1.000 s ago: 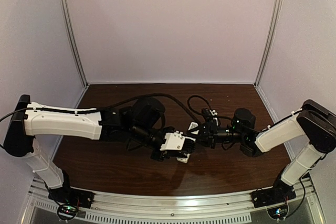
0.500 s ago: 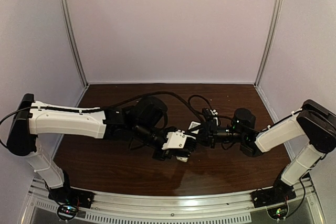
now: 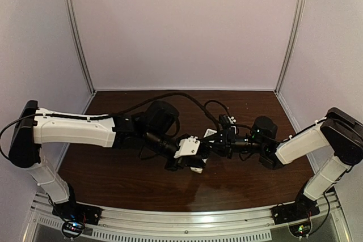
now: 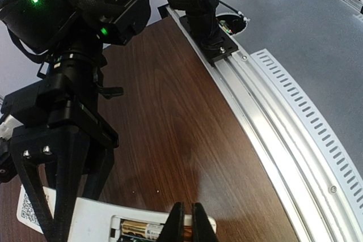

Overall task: Load the batteries into the remote control
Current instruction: Press the battery in the battery compartment.

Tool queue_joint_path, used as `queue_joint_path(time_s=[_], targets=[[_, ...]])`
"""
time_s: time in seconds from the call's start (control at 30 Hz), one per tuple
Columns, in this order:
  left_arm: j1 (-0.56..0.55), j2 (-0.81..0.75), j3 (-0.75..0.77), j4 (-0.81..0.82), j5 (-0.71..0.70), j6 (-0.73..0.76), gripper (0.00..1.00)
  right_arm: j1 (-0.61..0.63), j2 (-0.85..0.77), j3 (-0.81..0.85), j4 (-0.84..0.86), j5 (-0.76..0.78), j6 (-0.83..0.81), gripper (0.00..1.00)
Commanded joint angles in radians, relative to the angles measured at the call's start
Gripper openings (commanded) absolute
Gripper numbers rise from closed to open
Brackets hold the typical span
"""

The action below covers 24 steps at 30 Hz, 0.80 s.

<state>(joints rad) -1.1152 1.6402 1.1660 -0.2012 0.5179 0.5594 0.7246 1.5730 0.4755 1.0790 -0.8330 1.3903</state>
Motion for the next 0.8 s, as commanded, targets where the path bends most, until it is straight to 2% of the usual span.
queue_joint_path(time_s=[0.0,0.23,0.53,0.67,0.77], targets=[[0.049,0.036,-0.028,0.070,-0.031,-0.023,0.08,0.038,-0.013,0.039,0.130,-0.057,0.048,0.00],[0.073,0.062,-0.039,0.064,-0.022,-0.056,0.07,0.039,-0.021,0.036,0.170,-0.058,0.067,0.00],[0.092,0.075,-0.037,0.058,-0.012,-0.057,0.05,0.039,-0.033,0.032,0.140,-0.057,0.054,0.00],[0.065,0.041,-0.012,0.030,-0.020,-0.046,0.09,0.027,-0.024,0.022,0.081,-0.035,0.020,0.00],[0.011,-0.001,0.000,0.004,-0.078,-0.029,0.18,0.007,-0.016,0.009,0.069,-0.023,0.010,0.00]])
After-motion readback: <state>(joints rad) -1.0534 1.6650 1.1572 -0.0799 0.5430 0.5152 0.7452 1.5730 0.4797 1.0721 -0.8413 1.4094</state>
